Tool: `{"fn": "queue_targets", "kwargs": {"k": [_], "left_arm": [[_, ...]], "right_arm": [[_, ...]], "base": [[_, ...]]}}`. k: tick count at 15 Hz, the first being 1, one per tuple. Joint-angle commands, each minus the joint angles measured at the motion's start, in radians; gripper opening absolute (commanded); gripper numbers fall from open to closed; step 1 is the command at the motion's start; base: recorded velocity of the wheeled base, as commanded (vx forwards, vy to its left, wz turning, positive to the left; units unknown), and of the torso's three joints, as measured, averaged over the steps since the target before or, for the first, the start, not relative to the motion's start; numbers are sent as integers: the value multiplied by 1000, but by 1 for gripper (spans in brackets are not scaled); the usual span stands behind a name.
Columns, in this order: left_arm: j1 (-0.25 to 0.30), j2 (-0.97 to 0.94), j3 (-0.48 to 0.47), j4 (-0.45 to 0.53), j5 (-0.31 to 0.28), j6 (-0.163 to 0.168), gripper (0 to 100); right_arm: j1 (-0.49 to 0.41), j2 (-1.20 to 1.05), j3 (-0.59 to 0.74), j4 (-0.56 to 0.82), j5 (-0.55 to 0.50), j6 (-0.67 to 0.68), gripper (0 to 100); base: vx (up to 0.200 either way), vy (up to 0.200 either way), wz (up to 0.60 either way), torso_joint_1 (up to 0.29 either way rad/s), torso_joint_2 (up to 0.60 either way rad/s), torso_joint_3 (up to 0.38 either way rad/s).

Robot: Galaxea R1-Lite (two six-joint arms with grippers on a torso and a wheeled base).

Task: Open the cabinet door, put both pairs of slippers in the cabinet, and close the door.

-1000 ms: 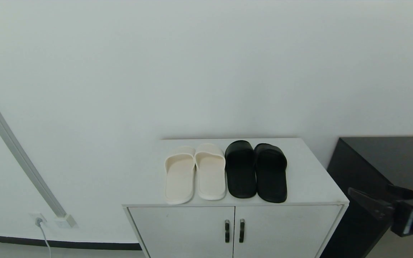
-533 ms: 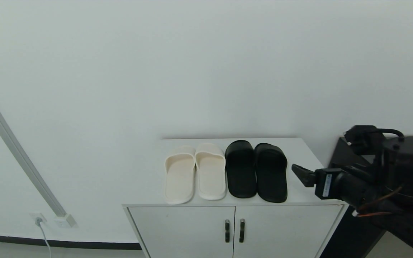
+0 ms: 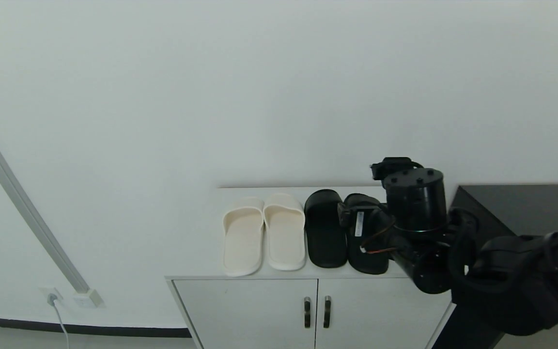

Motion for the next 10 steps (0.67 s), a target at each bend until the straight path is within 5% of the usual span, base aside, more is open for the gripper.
{"fn": "queue_targets", "kwargs": {"k": [1, 10], "left_arm": [[0, 1, 0, 0, 0, 0, 0], [0, 1, 0, 0, 0, 0, 0]], "right_arm": [[11, 97, -55, -1, -19, 1, 100], [-26, 235, -155, -2, -19, 4, 100]], "base": [[0, 0, 0, 0, 0, 0], [0, 0, 0, 0, 0, 0]]}}
